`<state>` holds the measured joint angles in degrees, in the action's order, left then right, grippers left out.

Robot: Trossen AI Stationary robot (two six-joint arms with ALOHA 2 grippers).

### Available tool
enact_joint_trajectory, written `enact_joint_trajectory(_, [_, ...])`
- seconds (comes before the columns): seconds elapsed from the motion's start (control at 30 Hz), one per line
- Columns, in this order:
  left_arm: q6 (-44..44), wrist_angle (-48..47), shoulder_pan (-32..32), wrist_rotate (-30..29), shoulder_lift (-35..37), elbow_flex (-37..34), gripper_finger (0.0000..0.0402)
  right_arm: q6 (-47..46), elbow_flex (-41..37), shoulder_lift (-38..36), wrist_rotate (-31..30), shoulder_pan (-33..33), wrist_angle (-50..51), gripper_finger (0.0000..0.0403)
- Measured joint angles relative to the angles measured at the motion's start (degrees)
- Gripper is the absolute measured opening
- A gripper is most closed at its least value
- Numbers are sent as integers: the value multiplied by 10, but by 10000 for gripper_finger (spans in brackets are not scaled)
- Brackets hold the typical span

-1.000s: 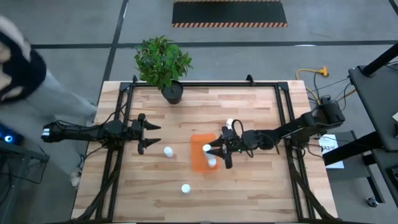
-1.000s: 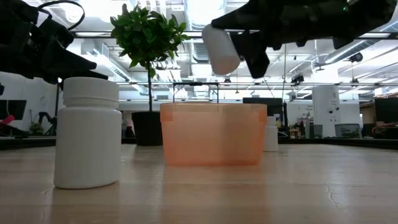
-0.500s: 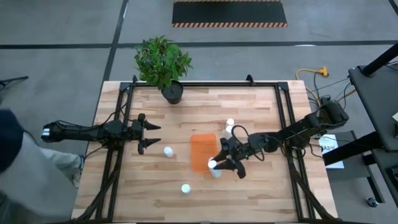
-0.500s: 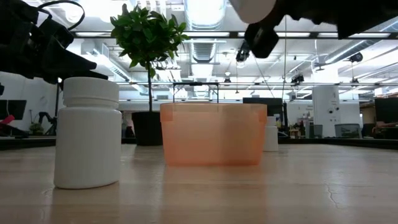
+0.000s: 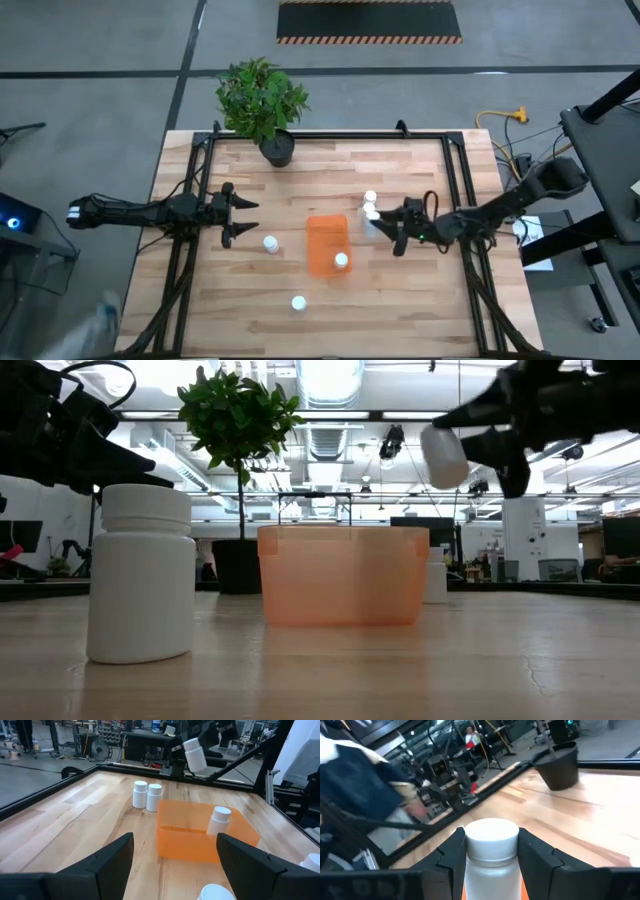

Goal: Pick and place pill bottles into a basket
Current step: Put the white pill bottle into the orange container

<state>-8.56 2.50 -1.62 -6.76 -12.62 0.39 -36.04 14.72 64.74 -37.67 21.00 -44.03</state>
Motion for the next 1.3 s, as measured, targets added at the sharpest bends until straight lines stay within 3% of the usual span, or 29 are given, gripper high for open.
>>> enact_joint_trajectory(0.13, [0,0,0,0,0,0,267,-15,-17,-44,3,1,84,130])
enact_joint_trajectory(0.3, [0,0,0,0,0,0,267,18,-34,-62,4,1,94,130])
enact_joint_trajectory(0.7, [0,0,0,0,0,0,267,66,-49,-10,31,1,84,130])
enact_joint_trajectory(0.93, [0,0,0,0,0,0,267,87,-70,67,36,1,-31,130])
enact_joint_trajectory(1.3, [0,0,0,0,0,0,267,82,-85,255,36,1,-250,130])
